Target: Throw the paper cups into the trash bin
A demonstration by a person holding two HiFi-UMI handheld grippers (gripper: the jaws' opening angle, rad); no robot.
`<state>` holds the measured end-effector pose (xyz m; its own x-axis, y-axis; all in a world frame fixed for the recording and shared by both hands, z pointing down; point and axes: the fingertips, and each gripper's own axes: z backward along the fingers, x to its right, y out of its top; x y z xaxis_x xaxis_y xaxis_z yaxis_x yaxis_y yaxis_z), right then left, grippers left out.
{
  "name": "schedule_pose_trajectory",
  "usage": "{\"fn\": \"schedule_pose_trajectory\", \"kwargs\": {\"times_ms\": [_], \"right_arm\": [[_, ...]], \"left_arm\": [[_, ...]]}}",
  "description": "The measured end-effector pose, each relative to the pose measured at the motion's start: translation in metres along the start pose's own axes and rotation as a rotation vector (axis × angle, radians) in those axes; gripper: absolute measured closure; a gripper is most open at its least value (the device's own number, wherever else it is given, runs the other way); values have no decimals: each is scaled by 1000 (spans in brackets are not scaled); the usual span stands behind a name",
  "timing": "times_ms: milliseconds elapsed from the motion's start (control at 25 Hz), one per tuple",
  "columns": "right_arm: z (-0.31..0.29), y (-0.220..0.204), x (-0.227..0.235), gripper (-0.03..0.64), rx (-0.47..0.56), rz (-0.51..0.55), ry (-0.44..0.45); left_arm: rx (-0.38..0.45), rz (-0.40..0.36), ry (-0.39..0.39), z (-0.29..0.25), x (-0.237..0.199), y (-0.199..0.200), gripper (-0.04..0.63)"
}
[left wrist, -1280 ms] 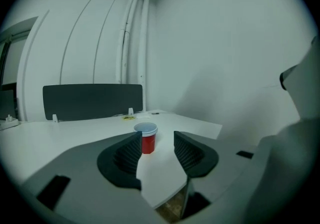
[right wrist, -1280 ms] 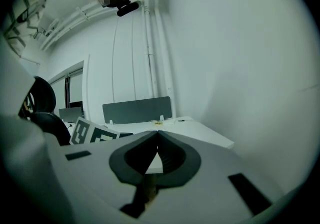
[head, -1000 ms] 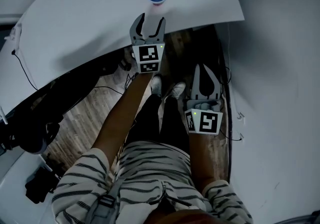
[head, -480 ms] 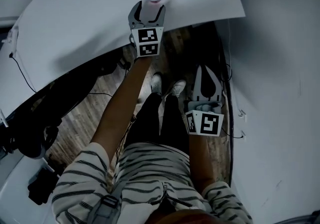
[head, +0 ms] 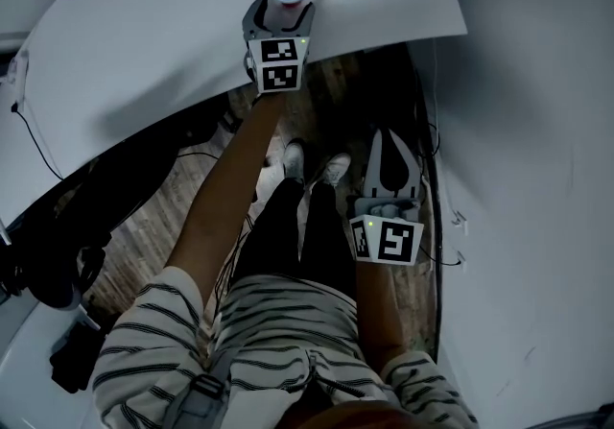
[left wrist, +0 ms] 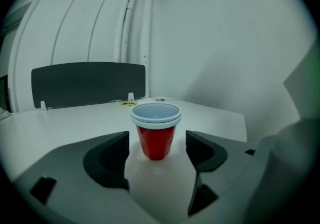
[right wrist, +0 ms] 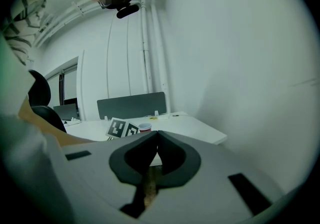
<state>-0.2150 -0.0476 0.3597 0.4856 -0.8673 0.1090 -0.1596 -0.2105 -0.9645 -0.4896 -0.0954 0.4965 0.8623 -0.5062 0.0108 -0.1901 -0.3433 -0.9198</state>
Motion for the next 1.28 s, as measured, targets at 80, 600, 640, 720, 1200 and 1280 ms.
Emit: {"fn": "schedule_pose_trajectory", "kwargs": {"times_ms": [80,600,640,720,1200,1280], "right_arm": [[-1,-1,1,599,0,-1,-1],[-7,-4,2,600,-12,3,19],[-7,-4,2,600,-14,5,19],[-7,-4,5,599,-16,11,18],[-1,-2,8,600,-19,6,10],[1,0,10,600,-16,9,4]], "left_arm": [[-4,10,6,-4,-3,1,249],[-24,58,2,-22,-6,1,259],[-27,60,5,-22,-8,0,267],[-31,60,11,-23,-9,-1,288],[-19,36,21,-23,-7,7,304],[-13,39,20,-21,-7,11,305]]}}
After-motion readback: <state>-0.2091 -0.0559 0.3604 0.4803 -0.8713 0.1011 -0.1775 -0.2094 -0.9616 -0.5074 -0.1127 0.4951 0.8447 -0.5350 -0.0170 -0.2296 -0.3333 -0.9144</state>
